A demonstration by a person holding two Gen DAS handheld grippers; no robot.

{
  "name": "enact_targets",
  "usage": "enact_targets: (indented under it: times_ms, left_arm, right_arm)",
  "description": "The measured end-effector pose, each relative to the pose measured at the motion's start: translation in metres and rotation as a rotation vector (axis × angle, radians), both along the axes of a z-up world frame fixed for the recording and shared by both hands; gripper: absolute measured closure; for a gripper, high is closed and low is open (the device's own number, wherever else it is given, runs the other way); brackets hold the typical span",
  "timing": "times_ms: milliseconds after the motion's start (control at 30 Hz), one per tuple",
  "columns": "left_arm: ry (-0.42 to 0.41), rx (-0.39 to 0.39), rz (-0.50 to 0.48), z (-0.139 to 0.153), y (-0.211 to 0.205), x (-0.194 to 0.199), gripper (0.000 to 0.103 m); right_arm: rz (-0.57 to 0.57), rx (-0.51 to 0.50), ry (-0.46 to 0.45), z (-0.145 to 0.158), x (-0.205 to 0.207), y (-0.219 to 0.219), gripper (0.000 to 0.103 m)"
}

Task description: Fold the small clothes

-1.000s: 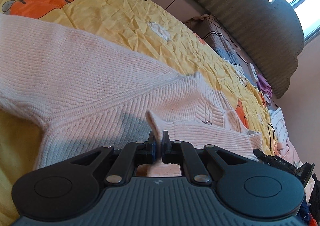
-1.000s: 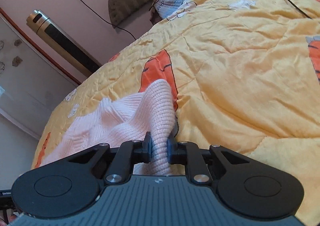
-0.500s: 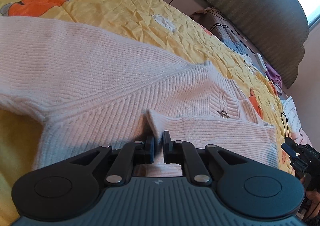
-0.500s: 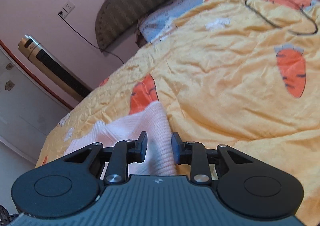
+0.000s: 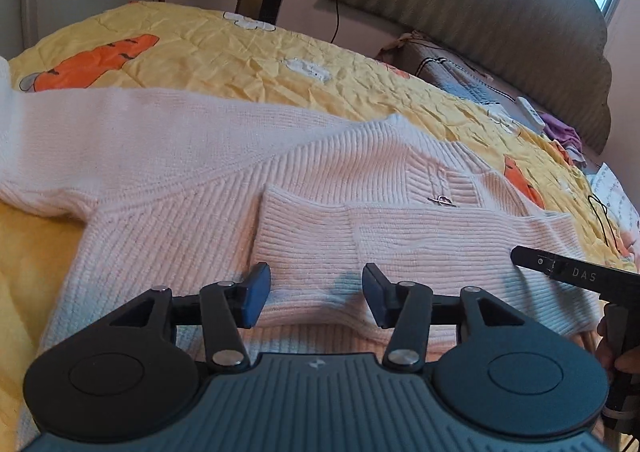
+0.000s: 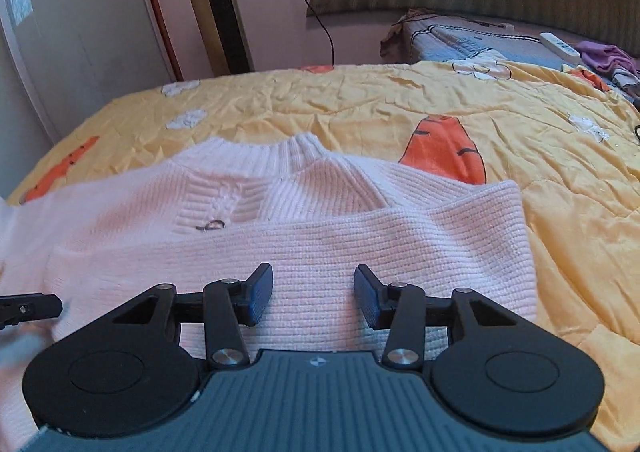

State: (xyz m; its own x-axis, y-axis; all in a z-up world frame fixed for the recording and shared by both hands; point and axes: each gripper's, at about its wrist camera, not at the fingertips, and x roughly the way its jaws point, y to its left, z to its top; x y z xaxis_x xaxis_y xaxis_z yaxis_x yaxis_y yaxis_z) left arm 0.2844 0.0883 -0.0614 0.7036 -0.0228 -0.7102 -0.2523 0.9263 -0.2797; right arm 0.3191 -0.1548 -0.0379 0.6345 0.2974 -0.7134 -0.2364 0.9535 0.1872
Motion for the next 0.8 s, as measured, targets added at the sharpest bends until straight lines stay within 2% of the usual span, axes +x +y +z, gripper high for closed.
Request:
enact_targets:
  times_ms: [133,233,300,367,400,467,533,633,700,733,800]
  left_arm:
    - [-0.033,0.085,-0.029,-0.006,-0.010,-0.001,0.054]
    - [-0.047,0.090,-0.035,-0.006,-0.011,-0.004,0.053]
    - [-0.054,0.034,-0.033,-0.003,-0.002,-0.008,0.053]
    - [-0.075,-0.097,0.015,0.004,0.020,-0.022,0.053]
    - [-0.088,-0.163,0.055,0.007,0.035,-0.030,0.053]
    - [-0.141,-0.285,0.194,0.014,0.074,-0.052,0.053]
    - [-0.224,-0.372,0.403,0.021,0.124,-0.079,0.050]
    - [-0.270,-0.371,0.649,0.030,0.187,-0.101,0.039]
    - [-0.270,-0.405,0.756,0.028,0.231,-0.104,0.038]
    - [-0.270,-0.453,0.797,0.025,0.251,-0.104,0.038]
    - [-0.256,-0.602,0.808,0.013,0.287,-0.099,0.038]
  right_arm:
    - [0.003,0.023,-0.051,-0.015,-0.012,-0.003,0.048]
    - [0.009,0.009,-0.130,-0.024,-0.025,-0.001,0.046]
    - [0.004,-0.003,-0.159,-0.025,-0.030,0.002,0.045]
    - [0.002,0.023,-0.157,-0.025,-0.029,-0.002,0.043]
    - [0.004,0.044,-0.155,-0.025,-0.029,-0.005,0.042]
    - [0.012,0.083,-0.152,-0.025,-0.028,-0.008,0.036]
    - [0.023,0.086,-0.154,-0.025,-0.030,-0.007,0.032]
    - [0.048,0.062,-0.157,-0.024,-0.031,-0.001,0.024]
    - [0.059,0.047,-0.157,-0.024,-0.031,0.003,0.021]
    - [0.061,0.045,-0.157,-0.024,-0.031,0.004,0.021]
    - [0.059,0.052,-0.158,-0.024,-0.031,0.002,0.021]
